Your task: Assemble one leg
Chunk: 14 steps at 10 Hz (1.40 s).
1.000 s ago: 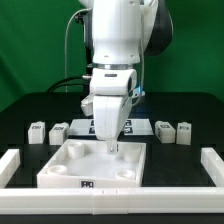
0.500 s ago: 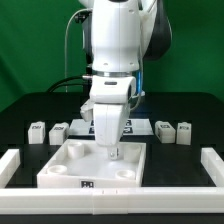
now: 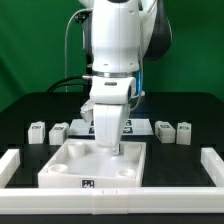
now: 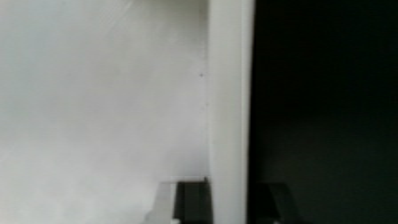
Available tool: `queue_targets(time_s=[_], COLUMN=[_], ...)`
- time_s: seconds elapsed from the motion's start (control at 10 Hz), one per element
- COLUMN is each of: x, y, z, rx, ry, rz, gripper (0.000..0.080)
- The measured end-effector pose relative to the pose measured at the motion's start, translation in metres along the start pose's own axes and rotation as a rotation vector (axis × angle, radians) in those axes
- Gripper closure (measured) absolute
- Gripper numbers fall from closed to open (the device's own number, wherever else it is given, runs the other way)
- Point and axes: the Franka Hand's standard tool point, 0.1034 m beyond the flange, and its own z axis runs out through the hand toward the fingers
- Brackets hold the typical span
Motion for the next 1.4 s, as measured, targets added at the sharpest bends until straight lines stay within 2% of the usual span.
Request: queue_targets(time_s=[0.8, 1.0, 1.1, 1.2, 1.4], x=[0.001, 0.018, 0.036, 0.053, 0.076], y=[0.0, 0.005, 0.005, 0.005, 0.005], z=[0.0, 0.0, -0.001, -0.001, -0.001], rx=[0.0, -0.011, -0.014, -0.01, -0.001], ry=[-0.001, -0.007, -0.009, -0.012, -0.011], rz=[-0.011, -0.117, -0.177, -0.22, -0.235], gripper=[0.0741, 0.0741, 0.0741, 0.0741, 0.0741])
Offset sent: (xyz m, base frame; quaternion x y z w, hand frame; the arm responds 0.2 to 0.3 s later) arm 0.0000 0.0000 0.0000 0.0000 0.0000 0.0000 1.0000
